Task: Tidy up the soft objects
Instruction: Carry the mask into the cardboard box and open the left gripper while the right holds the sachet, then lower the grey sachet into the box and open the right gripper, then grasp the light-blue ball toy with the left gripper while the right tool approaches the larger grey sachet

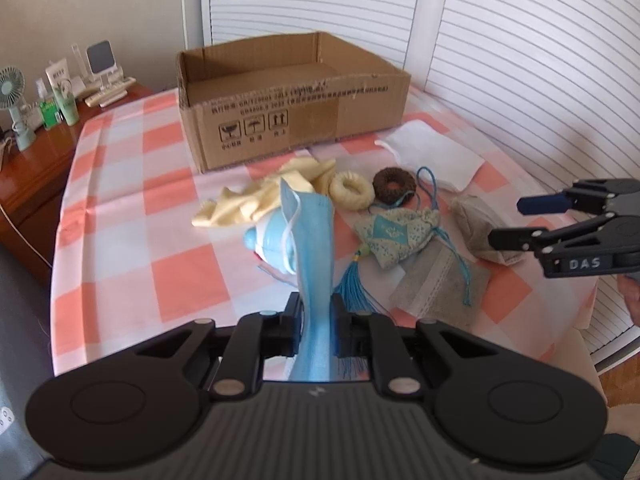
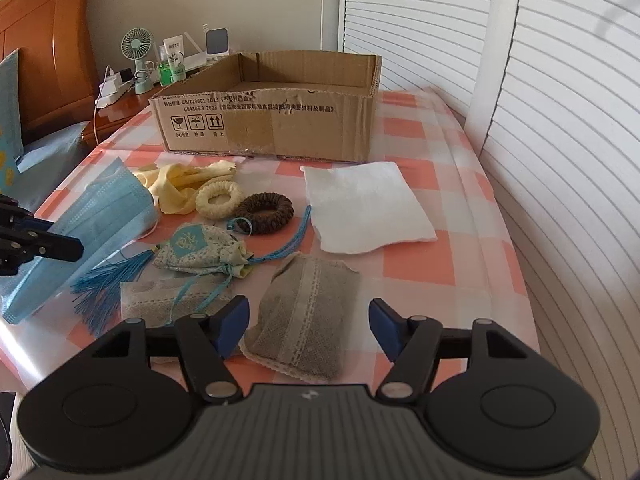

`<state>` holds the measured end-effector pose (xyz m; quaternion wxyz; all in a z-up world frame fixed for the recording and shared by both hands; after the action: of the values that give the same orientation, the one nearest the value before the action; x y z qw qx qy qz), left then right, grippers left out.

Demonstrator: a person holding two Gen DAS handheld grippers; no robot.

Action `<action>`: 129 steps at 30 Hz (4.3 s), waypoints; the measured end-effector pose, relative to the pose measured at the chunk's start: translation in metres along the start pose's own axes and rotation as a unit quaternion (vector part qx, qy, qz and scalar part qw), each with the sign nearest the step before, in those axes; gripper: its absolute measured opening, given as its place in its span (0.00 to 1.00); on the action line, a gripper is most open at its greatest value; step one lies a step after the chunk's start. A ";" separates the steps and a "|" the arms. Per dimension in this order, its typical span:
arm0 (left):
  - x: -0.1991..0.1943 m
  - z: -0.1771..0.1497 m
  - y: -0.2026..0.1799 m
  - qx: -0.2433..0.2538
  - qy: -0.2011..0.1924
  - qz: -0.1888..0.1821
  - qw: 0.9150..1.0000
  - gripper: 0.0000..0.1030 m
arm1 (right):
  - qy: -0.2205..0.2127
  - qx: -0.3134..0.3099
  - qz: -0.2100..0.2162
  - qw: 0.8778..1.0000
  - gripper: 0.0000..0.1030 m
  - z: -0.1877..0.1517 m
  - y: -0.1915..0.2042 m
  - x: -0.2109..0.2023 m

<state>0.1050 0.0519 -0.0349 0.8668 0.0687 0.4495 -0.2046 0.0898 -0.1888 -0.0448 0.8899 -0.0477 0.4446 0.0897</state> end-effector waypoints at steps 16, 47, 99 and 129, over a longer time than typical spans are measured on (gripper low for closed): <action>-0.010 0.006 -0.002 0.007 -0.003 -0.008 1.000 0.12 | 0.016 0.001 -0.025 1.000 0.32 0.007 0.008 0.015; 0.082 0.266 0.047 0.009 -0.054 0.067 0.996 0.12 | -0.054 -0.033 0.000 0.998 0.32 0.106 -0.011 -0.015; -0.031 0.050 -0.001 0.003 -0.085 0.095 0.992 0.99 | -0.089 -0.048 -0.045 0.994 1.00 0.267 0.016 0.084; -0.021 -0.008 -0.008 -0.017 -0.068 0.101 0.992 0.99 | 0.001 -0.068 0.007 0.998 1.00 0.037 0.034 0.017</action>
<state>0.0850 0.0538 -0.0220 0.9125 0.0851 0.3841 -0.1121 0.1216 -0.1470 -0.0362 0.8836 -0.1049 0.4385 0.1263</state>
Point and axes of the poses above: each gripper's, at about its wrist camera, not at the fingertips, and x roughly the way its jaws point, y to its left, z to its top, the point moved 1 cm from there along x, roughly the way its jaws point, and after that the axes turned 4 degrees about y, right-handed, at the moved point
